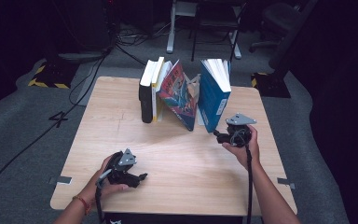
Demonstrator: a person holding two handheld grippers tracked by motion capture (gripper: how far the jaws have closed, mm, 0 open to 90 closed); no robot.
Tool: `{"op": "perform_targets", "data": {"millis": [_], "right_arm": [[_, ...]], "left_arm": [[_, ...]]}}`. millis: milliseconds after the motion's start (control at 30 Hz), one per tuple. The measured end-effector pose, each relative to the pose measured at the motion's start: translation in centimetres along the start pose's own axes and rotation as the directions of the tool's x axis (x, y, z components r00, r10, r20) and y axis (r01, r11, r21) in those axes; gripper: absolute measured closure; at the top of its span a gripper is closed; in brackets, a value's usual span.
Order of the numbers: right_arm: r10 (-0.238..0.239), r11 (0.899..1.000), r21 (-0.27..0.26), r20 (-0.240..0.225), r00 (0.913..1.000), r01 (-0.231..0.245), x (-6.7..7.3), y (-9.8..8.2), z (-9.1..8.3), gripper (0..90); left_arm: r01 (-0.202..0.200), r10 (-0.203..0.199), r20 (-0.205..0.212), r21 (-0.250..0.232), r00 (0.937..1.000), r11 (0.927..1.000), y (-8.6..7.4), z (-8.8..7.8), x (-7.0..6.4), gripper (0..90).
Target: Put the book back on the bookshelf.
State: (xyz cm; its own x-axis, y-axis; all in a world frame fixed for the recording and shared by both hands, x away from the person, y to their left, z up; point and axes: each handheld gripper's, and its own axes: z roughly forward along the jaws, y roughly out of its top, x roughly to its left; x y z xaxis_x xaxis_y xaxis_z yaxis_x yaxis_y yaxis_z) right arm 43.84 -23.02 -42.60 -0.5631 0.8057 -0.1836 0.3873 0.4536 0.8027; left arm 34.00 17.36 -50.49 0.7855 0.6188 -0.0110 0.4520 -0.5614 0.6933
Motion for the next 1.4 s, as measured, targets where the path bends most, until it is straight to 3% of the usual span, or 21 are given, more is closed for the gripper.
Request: {"op": "perform_targets", "data": {"millis": [267,867,1233,1400], "right_arm": [[-0.044,0.998,0.039,0.010,0.9990,0.043,0.1,-1.1,-0.9,28.9],[-0.113,0.990,0.083,-0.022,0.9933,0.115,-0.3,-4.3,-2.9,28.0],[-0.149,0.982,0.106,-0.046,0.9877,0.154,-0.2,-7.2,-4.3,27.8],[-0.187,0.972,0.135,-0.036,0.9817,0.190,0.0,-8.7,-5.0,26.9]], "left_arm": [[0.000,0.000,0.000,0.000,1.0000,1.0000,0.0,0.0,0.0,16.2],[0.000,0.000,0.000,0.000,1.0000,1.0000,0.0,0.0,0.0,16.2],[0.005,-0.005,0.001,-0.001,1.0000,1.0000,0.0,0.0,0.0,16.0],[0.005,-0.005,0.002,-0.001,1.0000,1.0000,0.0,0.0,0.0,15.9]]}}
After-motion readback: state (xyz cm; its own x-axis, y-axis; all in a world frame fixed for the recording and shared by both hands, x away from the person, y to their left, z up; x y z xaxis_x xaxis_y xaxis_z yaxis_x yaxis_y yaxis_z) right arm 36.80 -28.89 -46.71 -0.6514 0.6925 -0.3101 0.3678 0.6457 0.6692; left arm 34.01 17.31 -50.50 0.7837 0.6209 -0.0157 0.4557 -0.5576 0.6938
